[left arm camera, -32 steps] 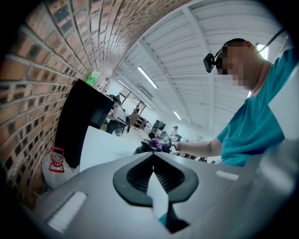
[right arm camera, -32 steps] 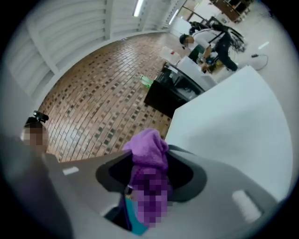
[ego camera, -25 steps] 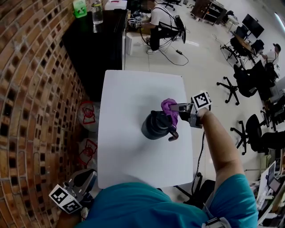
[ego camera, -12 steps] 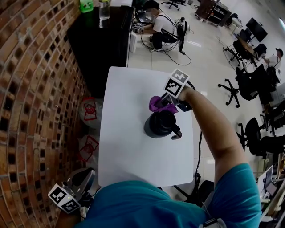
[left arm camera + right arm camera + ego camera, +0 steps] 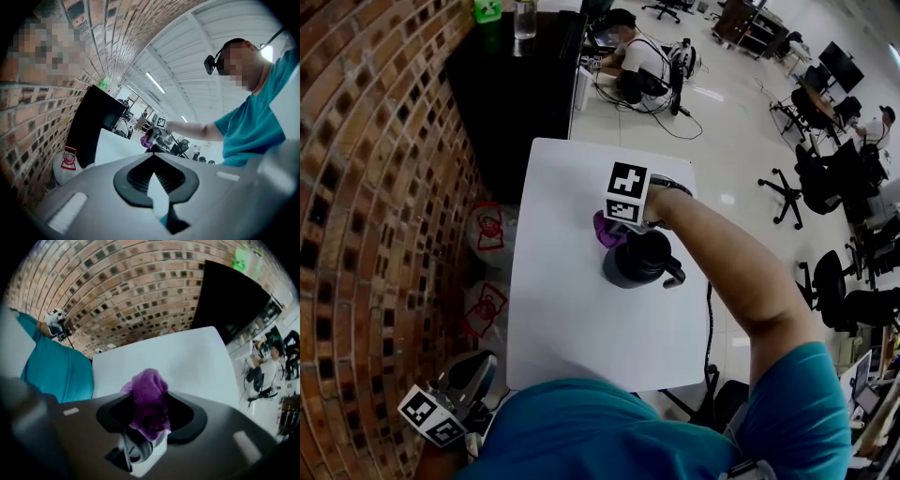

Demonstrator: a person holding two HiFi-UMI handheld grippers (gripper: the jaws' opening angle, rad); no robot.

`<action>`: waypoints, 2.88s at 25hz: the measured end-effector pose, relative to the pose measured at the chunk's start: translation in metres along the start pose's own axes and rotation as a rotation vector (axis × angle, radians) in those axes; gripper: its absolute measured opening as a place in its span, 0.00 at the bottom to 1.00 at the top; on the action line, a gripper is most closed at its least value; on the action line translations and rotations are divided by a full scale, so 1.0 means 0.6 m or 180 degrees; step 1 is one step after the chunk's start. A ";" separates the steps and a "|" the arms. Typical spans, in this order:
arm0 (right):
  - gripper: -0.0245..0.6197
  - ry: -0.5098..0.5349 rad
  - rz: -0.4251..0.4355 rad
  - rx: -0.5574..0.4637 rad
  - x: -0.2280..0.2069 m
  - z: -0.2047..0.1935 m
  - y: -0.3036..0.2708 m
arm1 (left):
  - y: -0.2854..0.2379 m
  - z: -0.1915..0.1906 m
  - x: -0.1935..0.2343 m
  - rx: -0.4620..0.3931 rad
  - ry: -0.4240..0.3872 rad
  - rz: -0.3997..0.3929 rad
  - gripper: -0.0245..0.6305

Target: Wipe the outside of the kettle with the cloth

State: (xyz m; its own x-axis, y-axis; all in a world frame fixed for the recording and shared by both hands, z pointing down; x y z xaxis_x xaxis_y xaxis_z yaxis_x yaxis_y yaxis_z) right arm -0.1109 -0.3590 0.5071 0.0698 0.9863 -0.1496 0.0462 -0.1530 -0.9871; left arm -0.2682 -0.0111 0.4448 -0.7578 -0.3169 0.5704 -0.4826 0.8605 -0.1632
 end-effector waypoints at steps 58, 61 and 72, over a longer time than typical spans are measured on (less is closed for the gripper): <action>0.33 -0.1932 -0.0890 -0.4276 0.342 -0.274 0.151 | -0.088 0.074 -0.080 0.0270 -0.0566 -0.1005 0.04; 0.33 -0.2011 -0.1037 -0.4392 0.413 -0.282 0.170 | -0.076 0.069 -0.099 0.0334 -0.0597 -0.1231 0.04; 0.33 -0.2264 -0.1479 -0.4554 0.602 -0.368 0.172 | -0.021 0.018 -0.183 0.0391 -0.0875 -0.1572 0.04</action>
State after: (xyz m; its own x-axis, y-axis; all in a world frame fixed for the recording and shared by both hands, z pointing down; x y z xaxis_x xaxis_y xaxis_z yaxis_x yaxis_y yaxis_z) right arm 0.1389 -0.0320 0.3638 -0.6300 0.7289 -0.2678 0.7755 0.6091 -0.1664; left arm -0.1837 0.0082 0.3756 -0.5081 -0.7753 0.3752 -0.8430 0.5369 -0.0323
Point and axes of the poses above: the fingertips, and each gripper's own axes: y backward along the fingers, x to its left, z out of its top, the point moved 3 cm from there along y, backward along the fingers
